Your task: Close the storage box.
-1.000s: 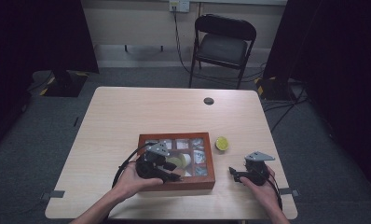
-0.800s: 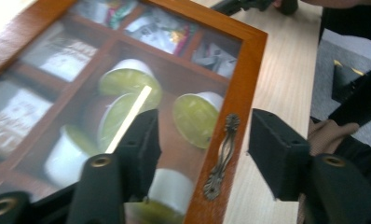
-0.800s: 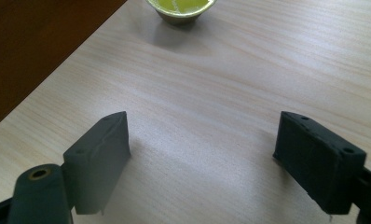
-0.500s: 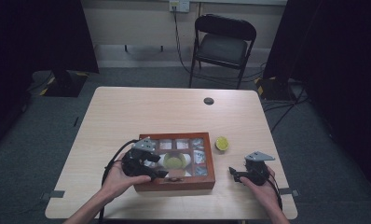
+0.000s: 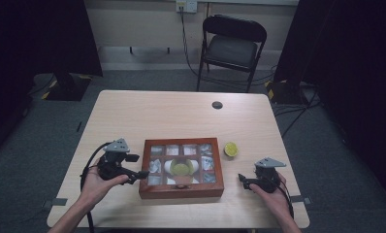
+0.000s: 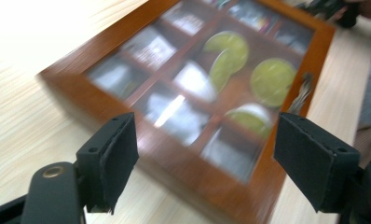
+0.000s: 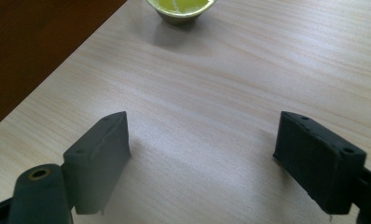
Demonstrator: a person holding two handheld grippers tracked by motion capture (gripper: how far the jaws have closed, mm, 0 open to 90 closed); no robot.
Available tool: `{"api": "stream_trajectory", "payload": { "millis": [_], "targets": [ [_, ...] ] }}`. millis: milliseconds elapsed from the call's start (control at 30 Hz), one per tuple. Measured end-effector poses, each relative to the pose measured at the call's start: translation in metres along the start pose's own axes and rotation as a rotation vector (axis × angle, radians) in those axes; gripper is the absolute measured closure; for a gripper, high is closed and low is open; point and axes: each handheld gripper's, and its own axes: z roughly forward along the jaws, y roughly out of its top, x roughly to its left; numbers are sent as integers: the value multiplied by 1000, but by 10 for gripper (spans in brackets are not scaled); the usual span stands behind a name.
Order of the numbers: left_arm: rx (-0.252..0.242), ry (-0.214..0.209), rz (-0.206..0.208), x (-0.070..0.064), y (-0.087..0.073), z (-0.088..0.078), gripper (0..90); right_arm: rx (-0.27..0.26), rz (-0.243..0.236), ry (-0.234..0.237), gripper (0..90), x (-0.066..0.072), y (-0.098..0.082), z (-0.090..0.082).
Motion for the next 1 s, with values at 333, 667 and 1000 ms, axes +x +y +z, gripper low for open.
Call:
{"api": "stream_trajectory", "payload": {
  "millis": [333,667,1000],
  "targets": [
    [32,98,-138,38,-32,-11,211,0,0,0,170,0,0,0],
    [75,333,-167,68,-71,1,168,0,0,1,170,0,0,0],
    [3,394,-176,74,-94,17,132,0,-1,0,170,0,0,0]
  ]
}}
